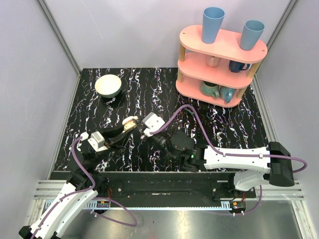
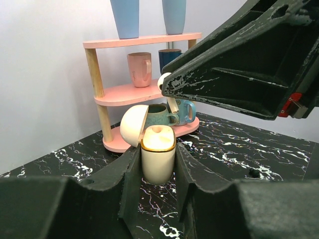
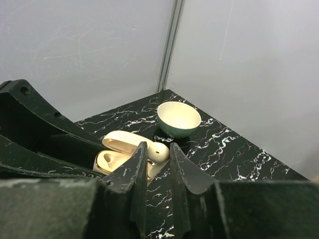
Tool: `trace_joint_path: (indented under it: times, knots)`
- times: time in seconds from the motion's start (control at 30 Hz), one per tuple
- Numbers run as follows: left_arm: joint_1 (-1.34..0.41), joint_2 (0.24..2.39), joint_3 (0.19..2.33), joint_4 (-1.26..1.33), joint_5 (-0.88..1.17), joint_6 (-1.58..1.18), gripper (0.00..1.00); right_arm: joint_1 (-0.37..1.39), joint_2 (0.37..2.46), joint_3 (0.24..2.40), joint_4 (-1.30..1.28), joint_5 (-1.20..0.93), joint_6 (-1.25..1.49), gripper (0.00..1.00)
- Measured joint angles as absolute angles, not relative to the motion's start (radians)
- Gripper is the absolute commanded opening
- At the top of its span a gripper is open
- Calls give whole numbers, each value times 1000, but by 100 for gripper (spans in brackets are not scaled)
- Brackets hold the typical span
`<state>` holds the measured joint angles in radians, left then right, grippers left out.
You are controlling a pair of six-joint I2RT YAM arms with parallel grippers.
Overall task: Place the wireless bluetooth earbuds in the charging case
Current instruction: Insert the right earbud into the right side groove of the charging case.
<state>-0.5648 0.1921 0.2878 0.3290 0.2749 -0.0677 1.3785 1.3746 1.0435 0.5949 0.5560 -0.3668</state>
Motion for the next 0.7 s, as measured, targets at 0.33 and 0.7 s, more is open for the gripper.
trace_joint_path:
  times: [0.33, 0.7]
  knots:
    - [-565, 192, 288, 330, 270, -68, 0, 1383, 1379, 1044, 609, 554, -362, 14]
    - [-565, 192, 288, 338, 273, -68, 0, 1383, 1403, 1044, 610, 556, -360, 14]
